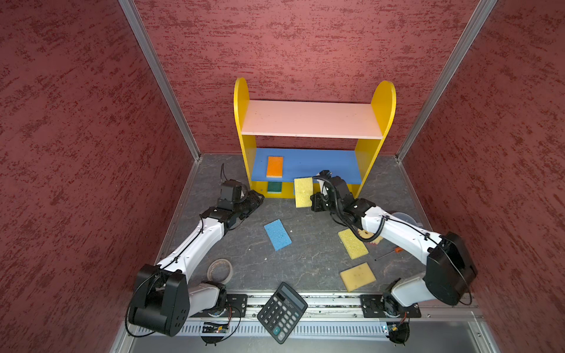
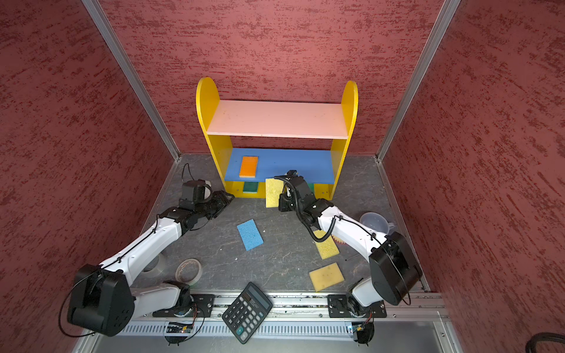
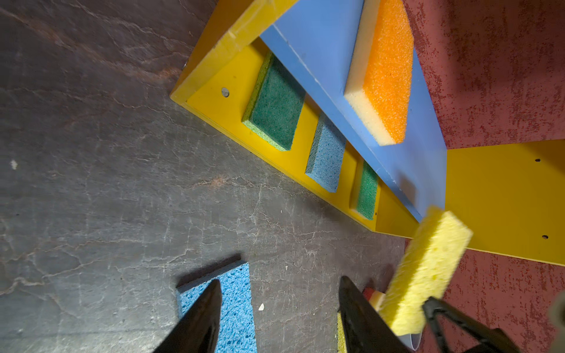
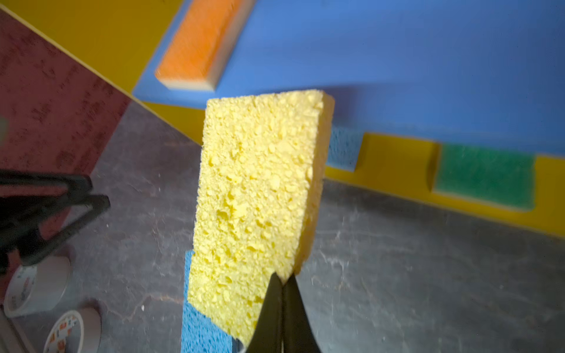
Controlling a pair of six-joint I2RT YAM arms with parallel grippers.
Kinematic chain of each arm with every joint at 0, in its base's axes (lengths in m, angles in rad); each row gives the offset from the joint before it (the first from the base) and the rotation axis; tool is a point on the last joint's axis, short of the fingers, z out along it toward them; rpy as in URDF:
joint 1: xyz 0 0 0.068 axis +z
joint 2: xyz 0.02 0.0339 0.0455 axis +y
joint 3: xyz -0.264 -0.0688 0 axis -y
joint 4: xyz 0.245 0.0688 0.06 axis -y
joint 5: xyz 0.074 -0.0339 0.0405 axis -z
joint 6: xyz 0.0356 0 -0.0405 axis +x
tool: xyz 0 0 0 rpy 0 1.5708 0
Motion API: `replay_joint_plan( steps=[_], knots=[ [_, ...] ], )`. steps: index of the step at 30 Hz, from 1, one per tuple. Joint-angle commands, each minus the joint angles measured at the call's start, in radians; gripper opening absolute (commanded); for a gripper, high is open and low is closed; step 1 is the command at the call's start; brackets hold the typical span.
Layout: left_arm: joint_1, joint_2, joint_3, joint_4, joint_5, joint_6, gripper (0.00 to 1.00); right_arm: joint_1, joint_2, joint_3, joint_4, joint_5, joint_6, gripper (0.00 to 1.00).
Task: Place and organize the cleaning sponges onto the shelf
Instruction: 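Lift the yellow sponge and carry it onto the shelf beside the orange sponge, then lower the yellow sponge flat onto the shelf and open the right gripper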
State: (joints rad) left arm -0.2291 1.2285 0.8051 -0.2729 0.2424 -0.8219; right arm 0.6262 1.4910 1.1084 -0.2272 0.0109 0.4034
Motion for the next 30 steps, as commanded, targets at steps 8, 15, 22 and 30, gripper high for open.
replay_joint_plan(
  steps=[8, 15, 22, 30],
  knots=[
    [0.022, -0.081, -0.016, -0.033, -0.028, 0.013, 0.61, -0.137, 0.236, 0.302, -0.025, -0.058, -0.115, 0.0],
    [0.037, -0.091, -0.026, -0.046, -0.035, 0.016, 0.62, -0.176, 0.41, 0.504, -0.083, -0.094, -0.14, 0.0],
    [0.045, -0.073, -0.021, -0.036, -0.035, 0.011, 0.62, -0.191, 0.45, 0.52, -0.092, -0.138, -0.132, 0.0],
    [0.045, -0.051, -0.02, -0.017, -0.023, -0.003, 0.62, -0.191, 0.445, 0.507, -0.109, -0.161, -0.118, 0.0]
  ],
)
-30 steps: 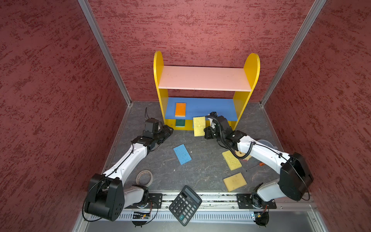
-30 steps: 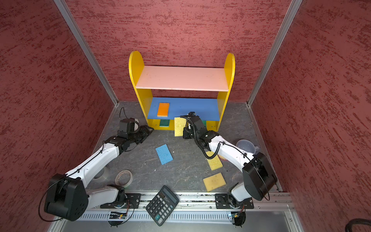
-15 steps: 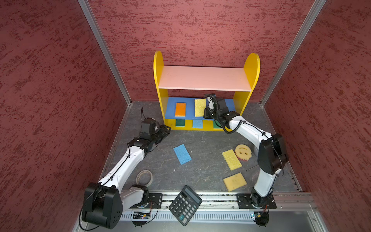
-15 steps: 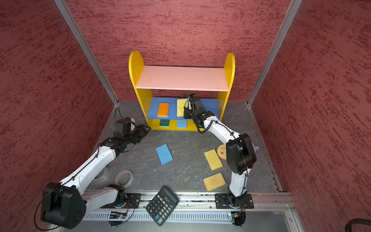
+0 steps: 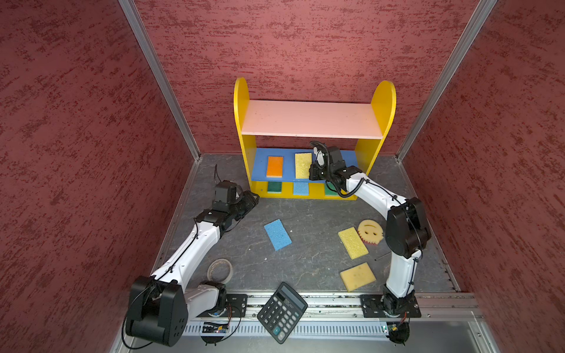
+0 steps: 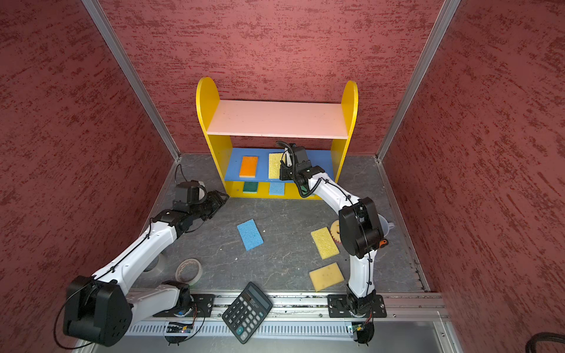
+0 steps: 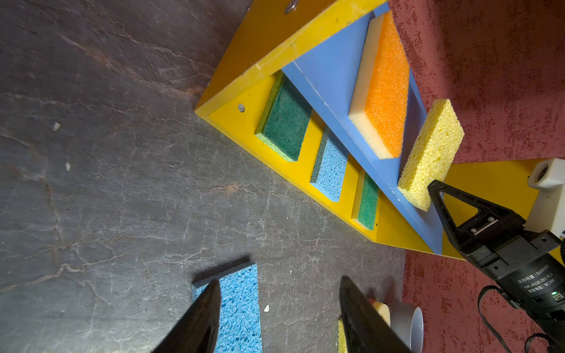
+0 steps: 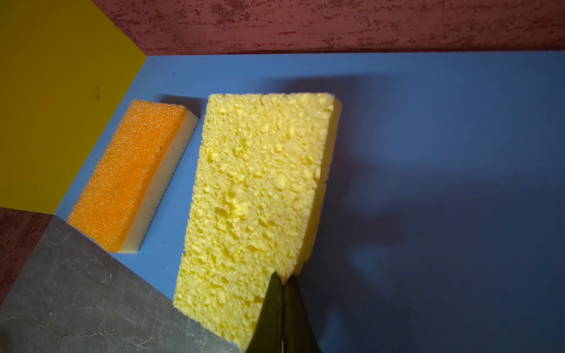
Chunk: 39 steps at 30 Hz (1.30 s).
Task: Place and organize the cleaning sponges onto the shelf
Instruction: 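Lower the yellow sponge flat onto the shelf and open the right gripper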
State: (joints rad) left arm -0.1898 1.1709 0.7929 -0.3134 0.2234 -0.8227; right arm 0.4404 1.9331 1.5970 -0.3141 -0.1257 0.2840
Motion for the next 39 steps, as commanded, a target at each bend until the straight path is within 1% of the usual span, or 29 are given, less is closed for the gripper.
replay_joint_plan(
  steps=[1, 8, 19, 26, 28, 34, 39],
  knots=[
    [0.005, 0.008, -0.008, 0.025, -0.003, -0.004, 0.62, -0.006, 0.003, 0.016, -0.022, -0.023, 0.008, 0.0],
    [0.003, 0.007, -0.005, 0.02, -0.001, -0.003, 0.62, -0.008, 0.009, 0.017, -0.02, 0.033, 0.079, 0.0],
    [0.003, 0.008, -0.007, 0.017, -0.005, -0.003, 0.62, -0.01, 0.015, 0.009, -0.013, 0.053, 0.136, 0.0],
    [0.0, 0.009, -0.002, 0.017, -0.002, -0.004, 0.62, -0.009, 0.023, 0.021, -0.018, 0.055, 0.139, 0.11],
    [0.0, 0.009, -0.001, 0.014, -0.005, -0.004, 0.62, -0.009, 0.027, 0.026, -0.021, 0.06, 0.136, 0.16],
    [0.001, 0.009, 0.004, 0.013, -0.002, -0.002, 0.62, -0.012, 0.035, 0.045, -0.038, 0.064, 0.132, 0.19],
    [0.0, 0.009, 0.01, 0.008, -0.002, -0.001, 0.62, -0.02, 0.024, 0.055, -0.05, 0.068, 0.123, 0.24]
  ],
)
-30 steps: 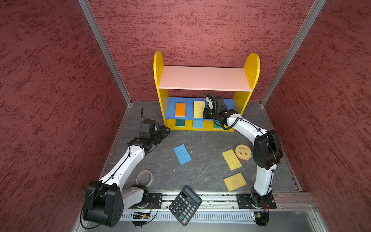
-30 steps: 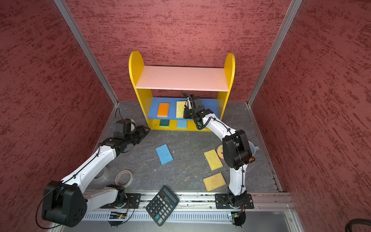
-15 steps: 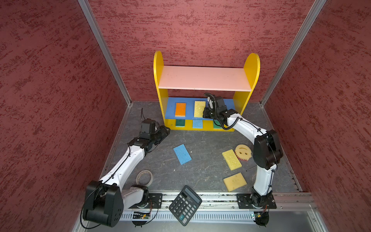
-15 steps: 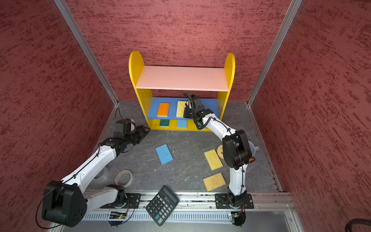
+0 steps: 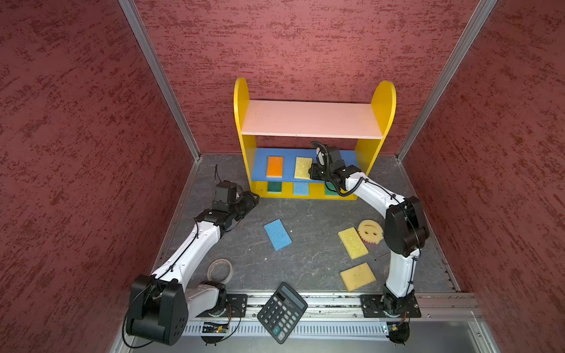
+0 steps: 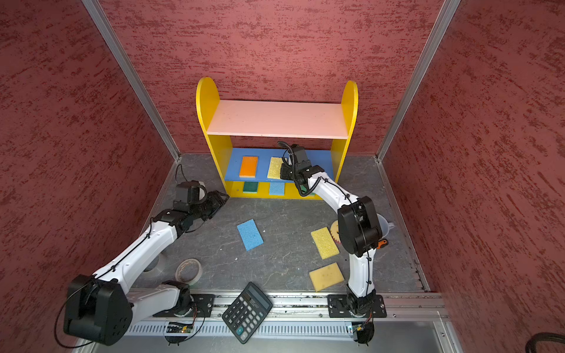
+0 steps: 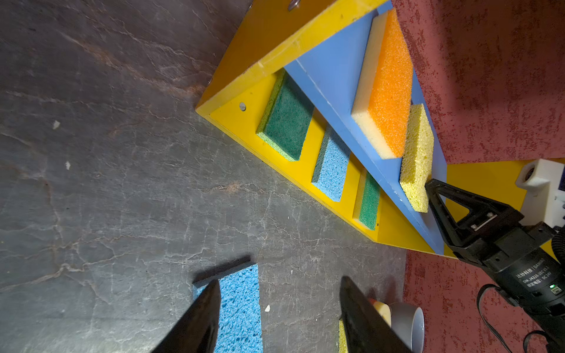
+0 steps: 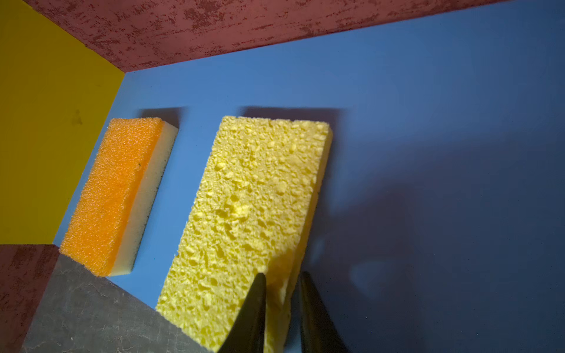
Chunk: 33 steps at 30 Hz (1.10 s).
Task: Place and organize the cleaning sponges onto the shelf
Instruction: 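Lower the yellow sponge flat onto the shelf and open the right gripper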
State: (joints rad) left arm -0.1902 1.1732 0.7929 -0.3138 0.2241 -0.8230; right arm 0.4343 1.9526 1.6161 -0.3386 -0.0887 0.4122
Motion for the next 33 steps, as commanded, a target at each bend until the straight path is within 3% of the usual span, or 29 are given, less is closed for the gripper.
replay_joint_plan(
  steps=[1, 30, 33],
  knots=[
    [0.001, 0.008, 0.013, 0.008, -0.004, -0.001, 0.62, -0.014, 0.002, 0.037, -0.026, 0.029, -0.007, 0.24],
    [-0.002, 0.017, 0.011, 0.005, -0.008, 0.002, 0.62, -0.039, 0.125, 0.163, -0.085, -0.037, -0.023, 0.26],
    [-0.003, 0.017, 0.011, 0.006, -0.007, 0.001, 0.62, -0.042, 0.12, 0.173, -0.093, -0.042, -0.034, 0.31]
  ],
)
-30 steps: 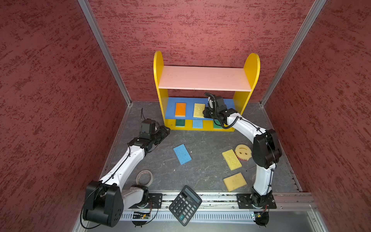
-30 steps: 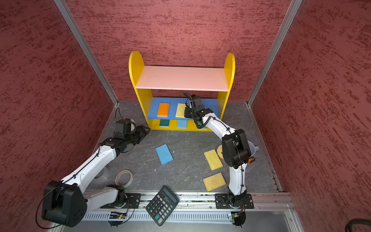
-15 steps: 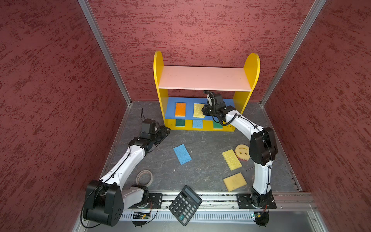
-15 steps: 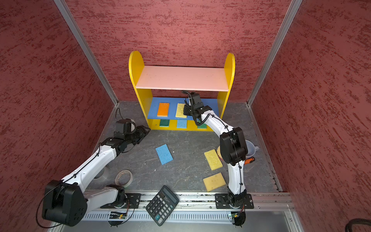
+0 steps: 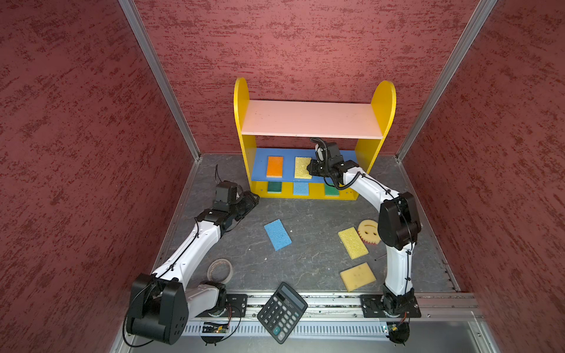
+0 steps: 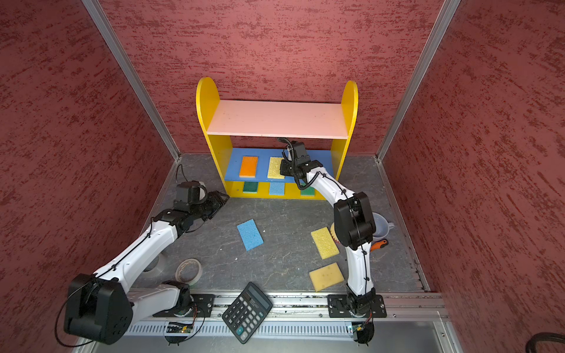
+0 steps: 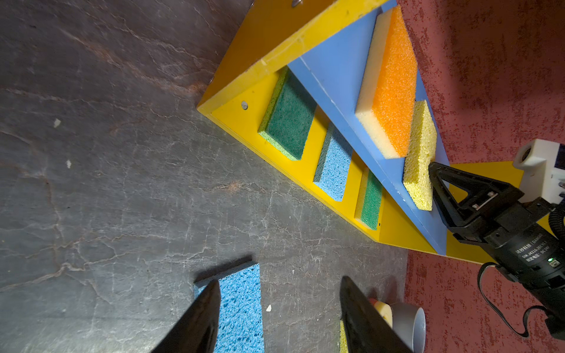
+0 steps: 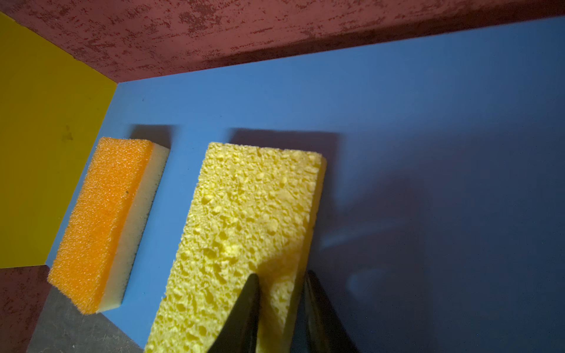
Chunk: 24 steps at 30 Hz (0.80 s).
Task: Place and organize the cleaning sponges onto the shelf
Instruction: 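Lower the yellow sponge flat onto the shelf and open the right gripper, then move the right gripper to the second yellow sponge near the smiley sponge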
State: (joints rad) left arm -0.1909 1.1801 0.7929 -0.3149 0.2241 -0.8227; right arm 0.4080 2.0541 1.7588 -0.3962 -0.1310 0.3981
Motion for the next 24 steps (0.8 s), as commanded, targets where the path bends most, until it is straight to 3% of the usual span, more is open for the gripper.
replay_joint_plan(
  steps=[1, 7, 12, 18, 24],
  knots=[
    [-0.002, 0.01, 0.011, 0.007, -0.006, -0.001, 0.62, -0.017, 0.015, 0.031, -0.035, -0.002, -0.024, 0.32],
    [-0.002, 0.002, 0.016, 0.007, -0.008, 0.0, 0.62, -0.016, -0.039, 0.032, -0.054, -0.026, -0.065, 0.35],
    [-0.001, -0.014, 0.022, 0.002, -0.007, 0.01, 0.62, -0.017, -0.172, -0.056, -0.049, -0.019, -0.066, 0.36],
    [0.011, -0.044, 0.016, -0.014, -0.003, 0.025, 0.63, -0.015, -0.436, -0.337, -0.015, 0.007, -0.028, 0.36],
    [0.034, -0.063, 0.005, -0.016, 0.002, 0.03, 0.63, -0.014, -0.683, -0.646, -0.107, 0.082, 0.012, 0.35]
  ],
)
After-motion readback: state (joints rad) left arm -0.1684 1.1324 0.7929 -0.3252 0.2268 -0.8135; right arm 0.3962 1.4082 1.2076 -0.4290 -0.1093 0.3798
